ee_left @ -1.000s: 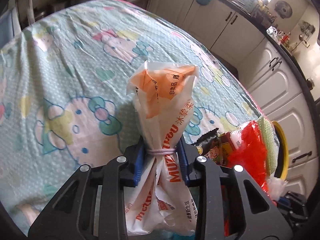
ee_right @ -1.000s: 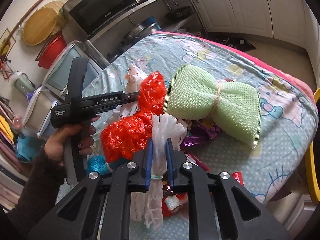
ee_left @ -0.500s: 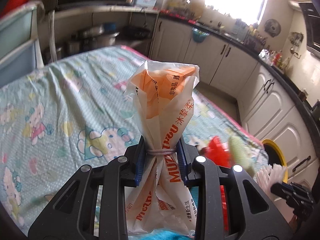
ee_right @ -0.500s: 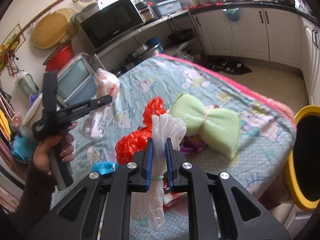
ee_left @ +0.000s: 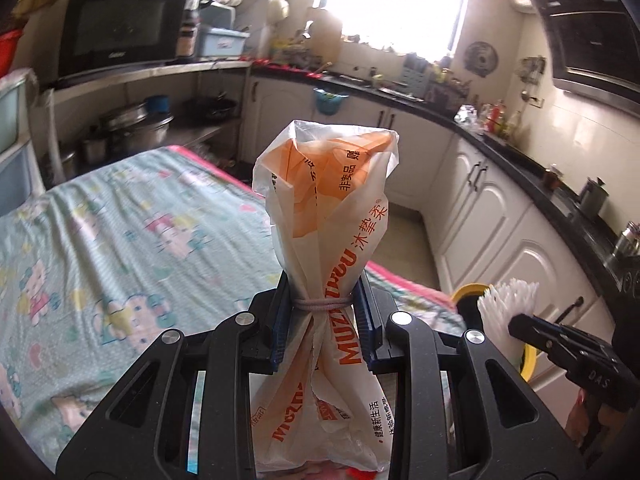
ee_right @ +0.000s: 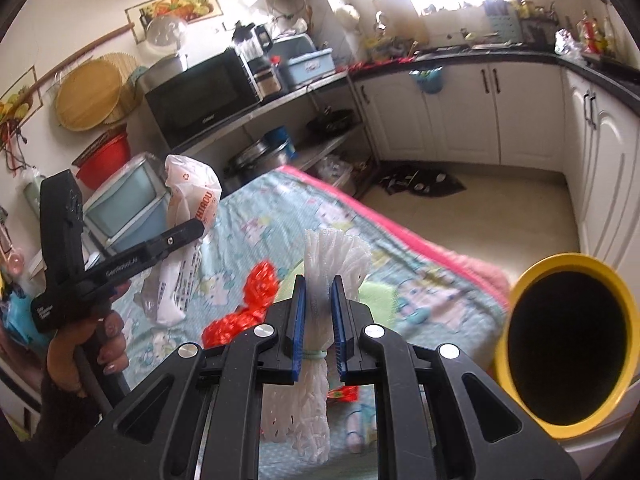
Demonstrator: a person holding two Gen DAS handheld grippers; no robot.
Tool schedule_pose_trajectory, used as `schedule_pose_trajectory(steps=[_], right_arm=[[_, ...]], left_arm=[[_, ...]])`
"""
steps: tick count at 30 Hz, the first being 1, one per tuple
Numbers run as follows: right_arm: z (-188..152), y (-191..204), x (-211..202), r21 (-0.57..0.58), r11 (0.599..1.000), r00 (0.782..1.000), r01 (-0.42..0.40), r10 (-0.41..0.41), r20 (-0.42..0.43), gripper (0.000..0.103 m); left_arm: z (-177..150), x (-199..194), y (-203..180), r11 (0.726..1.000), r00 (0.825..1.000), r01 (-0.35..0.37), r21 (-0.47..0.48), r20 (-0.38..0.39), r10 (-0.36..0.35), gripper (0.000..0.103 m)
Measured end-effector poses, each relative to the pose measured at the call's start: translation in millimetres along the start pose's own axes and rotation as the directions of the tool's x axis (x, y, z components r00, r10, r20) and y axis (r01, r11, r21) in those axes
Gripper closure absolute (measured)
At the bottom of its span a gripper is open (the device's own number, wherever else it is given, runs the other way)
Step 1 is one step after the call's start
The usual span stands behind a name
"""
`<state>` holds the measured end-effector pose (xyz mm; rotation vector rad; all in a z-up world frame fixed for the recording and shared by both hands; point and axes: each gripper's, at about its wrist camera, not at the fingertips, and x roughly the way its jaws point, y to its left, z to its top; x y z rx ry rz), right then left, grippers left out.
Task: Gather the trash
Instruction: 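Carry the white bag with left tool while right tool carries the foam net over the bin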
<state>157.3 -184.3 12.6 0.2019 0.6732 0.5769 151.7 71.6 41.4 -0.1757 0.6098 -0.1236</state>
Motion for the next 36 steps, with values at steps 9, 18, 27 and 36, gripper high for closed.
schedule_pose_trajectory(steps=[9,18,27,36], right_arm=[[9.5,-31.1,-28.8,0.036,0.996,0.992,0.083,-0.086,0.087,0.091],[10.9,-71.5,-55.4,0.090,0.971,0.959,0.220,-0.232,0.161,0.091],[2.9,-120.3,-82.2,0.165,0.922,0.903,0.350,-0.379,0.201,0.091],[-10.9,-172.5,-93.6,0.244,0.864,0.855,0.440,-0.487,0.180,0.091]], left_arm=[[2.9,16.8,-47.3,0.995,0.996,0.089,0.044,0.012,-0.089,0.081],[4.5,33.9,-92.7,0.981,0.985,0.171,0.089,0.013,-0.173,0.081],[4.2,58.2,-139.4,0.961,0.968,0.250,0.122,-0.012,-0.250,0.081],[-1.2,91.4,-189.2,0.933,0.947,0.320,0.162,-0.053,-0.316,0.081]])
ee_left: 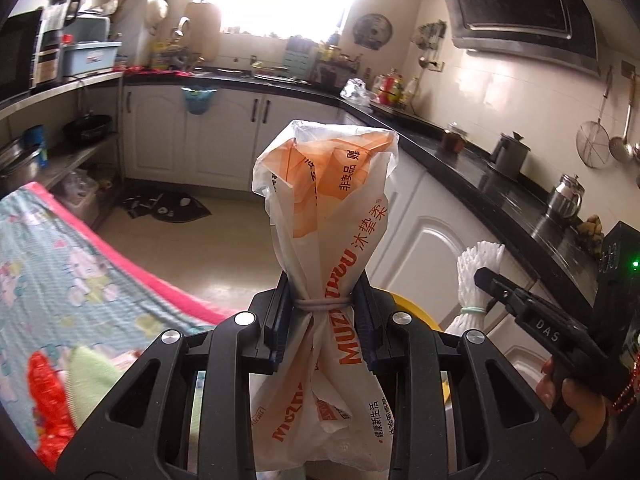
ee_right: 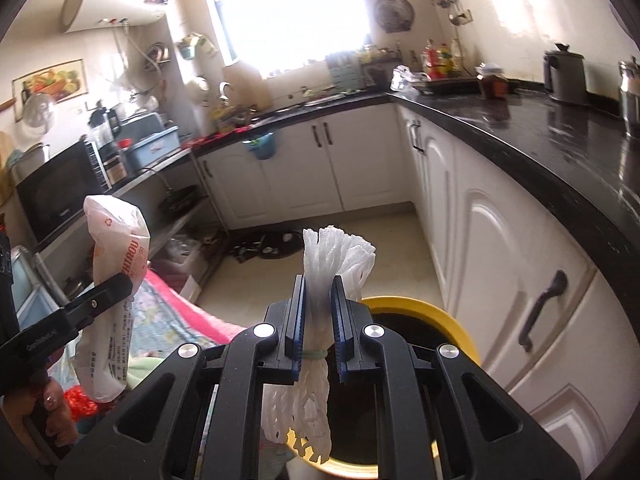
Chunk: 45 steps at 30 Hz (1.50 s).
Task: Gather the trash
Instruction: 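Carry the white bag with left tool while right tool carries the foam net over the bin, then open both tools to drop the bag and foam net into the bin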
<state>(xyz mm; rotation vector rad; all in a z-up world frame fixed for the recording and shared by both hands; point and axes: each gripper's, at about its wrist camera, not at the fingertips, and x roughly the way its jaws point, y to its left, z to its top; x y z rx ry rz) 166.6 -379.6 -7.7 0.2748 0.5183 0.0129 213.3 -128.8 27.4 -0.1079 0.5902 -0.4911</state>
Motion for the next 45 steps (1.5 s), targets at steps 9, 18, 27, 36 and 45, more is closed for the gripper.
schedule_pose_trajectory(steps=[9,18,27,36,45], right_arm=[[-15.8,-32.9,20.9,0.044,0.998,0.998,0.048,-0.045,-0.052,0.091],[-31.7,-50.9,47.1,0.070,0.995,0.993,0.064,-0.057,-0.103,0.088],[-39.0,-66.8,61.4,0.123,0.988,0.986,0.088,-0.069,-0.149,0.071],[-37.4,-71.2,57.2,0.160,0.982,0.987,0.104,-0.082,-0.138,0.056],[-28.1,-54.6,42.0,0.133,0.987,0.993,0.087,-0.075,-0.090,0.042]], left_arm=[[-9.8,49.6,-21.5,0.998,0.997,0.058,0.000,-0.054,-0.058,0.080],[-26.7,97.1,-24.4,0.994,0.985,0.100,-0.037,-0.138,-0.105,0.080],[-33.3,120.9,-30.5,0.994,0.978,0.105,-0.040,-0.175,-0.111,0.069],[-33.0,109.3,-19.8,0.997,0.985,0.061,-0.037,-0.162,-0.067,0.039],[-25.6,68.2,-5.3,0.999,0.996,-0.008,-0.035,-0.088,0.005,0.011]])
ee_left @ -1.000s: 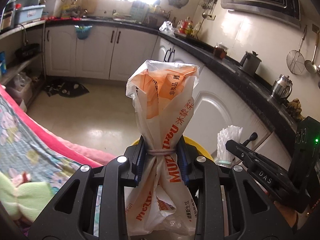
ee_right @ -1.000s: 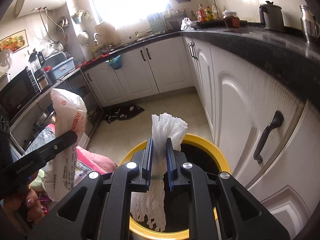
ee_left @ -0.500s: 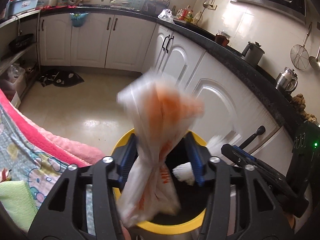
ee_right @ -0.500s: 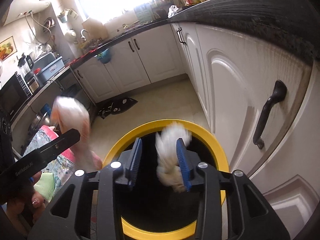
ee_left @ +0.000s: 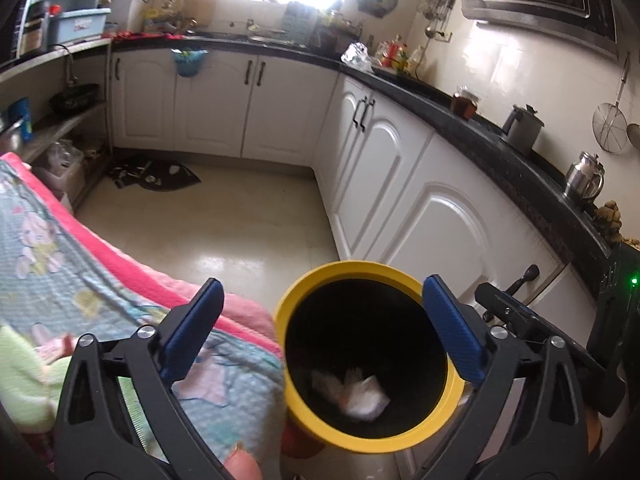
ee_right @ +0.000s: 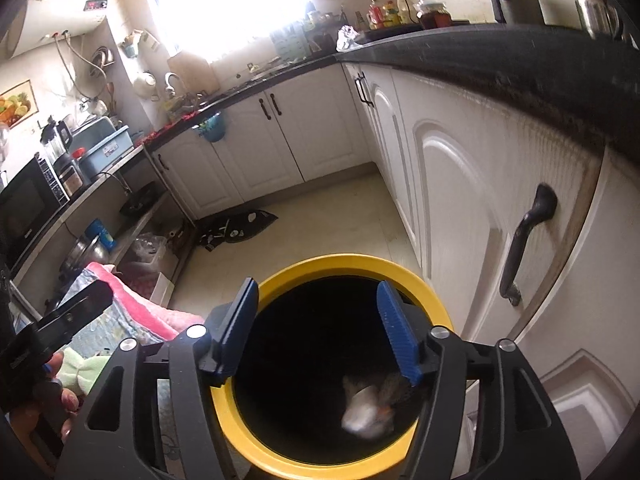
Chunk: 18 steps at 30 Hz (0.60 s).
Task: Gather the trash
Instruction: 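Open both tools to drop the bag and foam net into the bin, then move both open tools back over the trash on the bed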
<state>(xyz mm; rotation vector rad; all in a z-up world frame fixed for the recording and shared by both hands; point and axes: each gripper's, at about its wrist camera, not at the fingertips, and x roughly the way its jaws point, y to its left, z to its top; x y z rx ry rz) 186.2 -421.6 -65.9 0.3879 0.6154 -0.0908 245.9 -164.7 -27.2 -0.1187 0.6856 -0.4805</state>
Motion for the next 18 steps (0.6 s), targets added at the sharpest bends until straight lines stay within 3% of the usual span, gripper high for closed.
schedule_pose_trajectory(steps=[10,18], right_arm=[[4.9,33.5,-22.7,-0.083,0.995,0.997,-0.048,0.053,0.051,0.031],[-1.4,60.1,-34.7,-0.147,0.984,0.993,-0.096,0.105,0.053,0.029]], left_arm=[[1.0,-52.4,18.8,0.997,0.994,-0.075,-0.020,0.083,0.076,0.011],[-1.6,-89.3,35.7,0.991,0.982,-0.128,-0.050,0.132,0.133,0.011]])
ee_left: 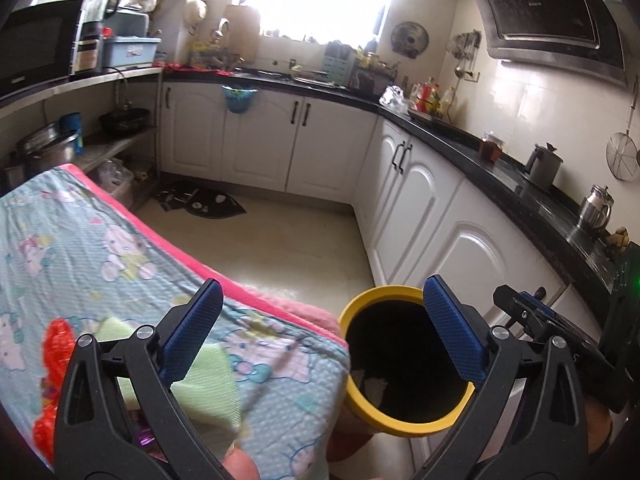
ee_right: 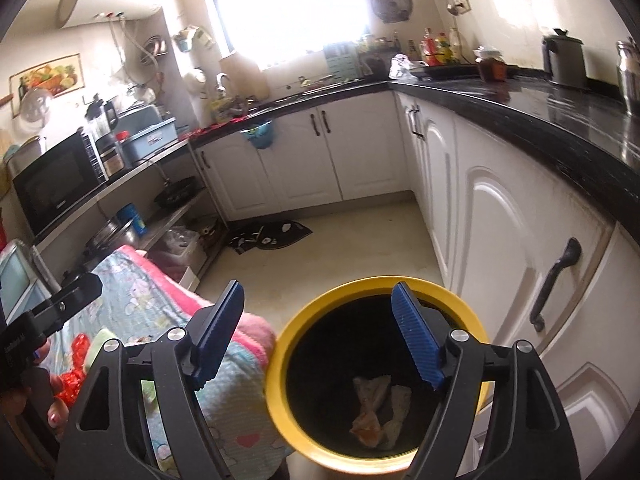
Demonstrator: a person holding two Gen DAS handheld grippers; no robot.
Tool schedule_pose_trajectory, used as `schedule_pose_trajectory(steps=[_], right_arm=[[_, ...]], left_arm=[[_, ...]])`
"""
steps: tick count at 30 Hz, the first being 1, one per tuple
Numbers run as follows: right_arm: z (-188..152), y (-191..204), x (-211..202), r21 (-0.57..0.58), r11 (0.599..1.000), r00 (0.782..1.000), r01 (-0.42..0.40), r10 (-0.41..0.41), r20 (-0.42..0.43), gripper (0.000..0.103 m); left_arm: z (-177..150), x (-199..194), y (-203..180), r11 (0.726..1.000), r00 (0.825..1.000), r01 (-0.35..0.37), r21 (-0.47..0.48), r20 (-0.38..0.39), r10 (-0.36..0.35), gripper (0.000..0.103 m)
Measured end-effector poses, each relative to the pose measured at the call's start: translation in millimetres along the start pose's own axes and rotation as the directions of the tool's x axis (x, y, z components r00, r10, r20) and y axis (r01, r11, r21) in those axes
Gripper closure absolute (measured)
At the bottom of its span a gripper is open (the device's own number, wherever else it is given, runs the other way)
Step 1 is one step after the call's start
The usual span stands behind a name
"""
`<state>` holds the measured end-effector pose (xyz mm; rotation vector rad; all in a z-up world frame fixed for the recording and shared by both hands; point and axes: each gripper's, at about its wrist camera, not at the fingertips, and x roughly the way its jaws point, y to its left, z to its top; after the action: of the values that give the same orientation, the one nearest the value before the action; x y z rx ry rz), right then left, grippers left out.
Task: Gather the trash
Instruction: 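Move both open tools back over the trash on the bed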
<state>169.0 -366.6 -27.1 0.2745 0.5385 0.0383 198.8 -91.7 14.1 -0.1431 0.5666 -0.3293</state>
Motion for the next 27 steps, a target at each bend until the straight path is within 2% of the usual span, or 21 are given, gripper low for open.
schedule_pose_trajectory(steps=[17,27], right_arm=[[-4.8,67.9,-24.5,-0.117,0.986,0.993,-0.118,0.120,0.012,0.024],[-18.9,107.5,-31.5,-0.185,0.962,0.979,-0.203,0.200,-0.034,0.023]], left_arm=[[-4.4,-60.8,47.0,0.993,0.992,-0.092,-0.068,0.084,0.097,0.011],[-10.2,-86.2,76.9,0.983,0.983,-0.141,-0.118,0.098,0.153,0.011]])
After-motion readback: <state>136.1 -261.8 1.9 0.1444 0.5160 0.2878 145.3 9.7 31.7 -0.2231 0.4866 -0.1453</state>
